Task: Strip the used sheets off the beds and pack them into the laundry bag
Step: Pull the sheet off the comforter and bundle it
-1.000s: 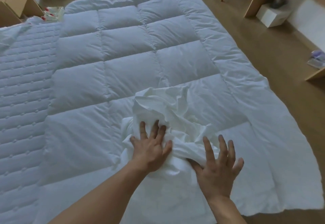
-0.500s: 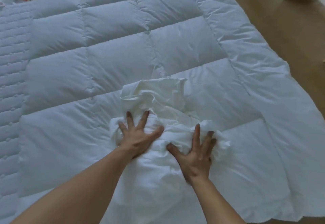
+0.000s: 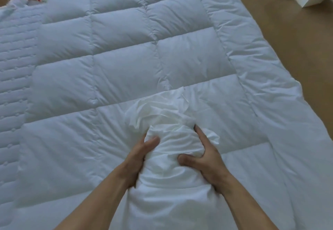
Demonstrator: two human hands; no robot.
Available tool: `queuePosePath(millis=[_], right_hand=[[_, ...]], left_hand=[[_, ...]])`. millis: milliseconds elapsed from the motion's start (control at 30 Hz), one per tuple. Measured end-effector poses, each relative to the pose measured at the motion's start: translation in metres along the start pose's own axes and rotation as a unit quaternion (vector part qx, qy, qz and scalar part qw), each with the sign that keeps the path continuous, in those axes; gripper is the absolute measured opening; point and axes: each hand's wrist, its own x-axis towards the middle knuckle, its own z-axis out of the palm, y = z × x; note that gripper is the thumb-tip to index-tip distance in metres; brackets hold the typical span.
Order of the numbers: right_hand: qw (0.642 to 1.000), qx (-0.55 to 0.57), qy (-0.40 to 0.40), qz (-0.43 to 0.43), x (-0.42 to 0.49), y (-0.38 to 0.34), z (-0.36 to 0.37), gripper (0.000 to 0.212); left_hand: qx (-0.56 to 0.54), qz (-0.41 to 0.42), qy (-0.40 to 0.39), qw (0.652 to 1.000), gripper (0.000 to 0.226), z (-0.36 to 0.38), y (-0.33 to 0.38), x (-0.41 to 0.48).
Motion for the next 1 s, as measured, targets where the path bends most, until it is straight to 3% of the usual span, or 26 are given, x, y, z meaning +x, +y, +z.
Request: queuePosePath(millis=[67, 167, 233, 300, 433, 500, 567, 600, 733, 800, 833, 900, 1000], right_hand=[[0.993, -0.105, 0.031, -0.04, -0.004, -0.035, -0.015, 0.136], [0.955, -0.275, 0.067, -0.085, -0.011, -0.082, -0.016, 0.133], [0.93, -0.357, 0.047, -0.076, -0.004, -0.09, 0.003, 0.13], [0.926, -0.375, 0.005, -0.05, 0.017, -0.074, 0.033, 0.126], [0.93, -0.367, 0.016, -0.028, 0.061, -0.036, 0.087, 0.124], [0.932, -0.36, 0.042, -0.018, 0.076, -0.032, 0.097, 0.123], [0.936, -0.35, 0.047, -0.007, 0.084, -0.03, 0.096, 0.125], [0.937, -0.348, 0.043, -0.005, 0.085, -0.029, 0.092, 0.127], [0.94, -0.341, 0.008, -0.014, 0.076, -0.012, 0.065, 0.113], [0.898, -0.437, 0.022, -0.043, 0.073, -0.002, 0.048, 0.103], [0.853, -0.511, 0.05, -0.093, 0.074, -0.001, 0.042, 0.101], [0.754, -0.607, 0.09, -0.236, 0.079, -0.002, 0.034, 0.091], [0.651, -0.58, 0.116, -0.475, 0.097, -0.009, 0.03, 0.076]], left_hand=[[-0.064, 0.001, -0.025, 0.998, 0.09, 0.015, 0.012, -0.002], [-0.096, 0.026, -0.042, 0.994, 0.058, 0.027, 0.019, -0.002], [-0.072, 0.036, -0.007, 0.997, 0.053, 0.028, 0.019, -0.004], [-0.009, 0.045, 0.102, 0.994, 0.052, 0.007, 0.01, 0.0], [-0.004, 0.032, 0.376, 0.926, 0.065, -0.046, -0.001, -0.001], [0.11, 0.127, 0.445, 0.879, 0.08, -0.047, 0.004, -0.013], [0.28, 0.222, 0.399, 0.844, 0.096, -0.025, -0.007, -0.031], [0.36, 0.228, 0.363, 0.829, 0.104, -0.015, -0.025, -0.036], [0.54, 0.155, 0.297, 0.772, 0.136, 0.003, -0.1, -0.039], [0.563, 0.137, 0.288, 0.763, 0.14, -0.001, -0.108, -0.027], [0.571, 0.132, 0.279, 0.761, 0.141, -0.003, -0.108, -0.021], [0.574, 0.156, 0.269, 0.757, 0.14, -0.006, -0.103, -0.015], [0.582, 0.202, 0.218, 0.757, 0.138, -0.024, -0.095, -0.007]])
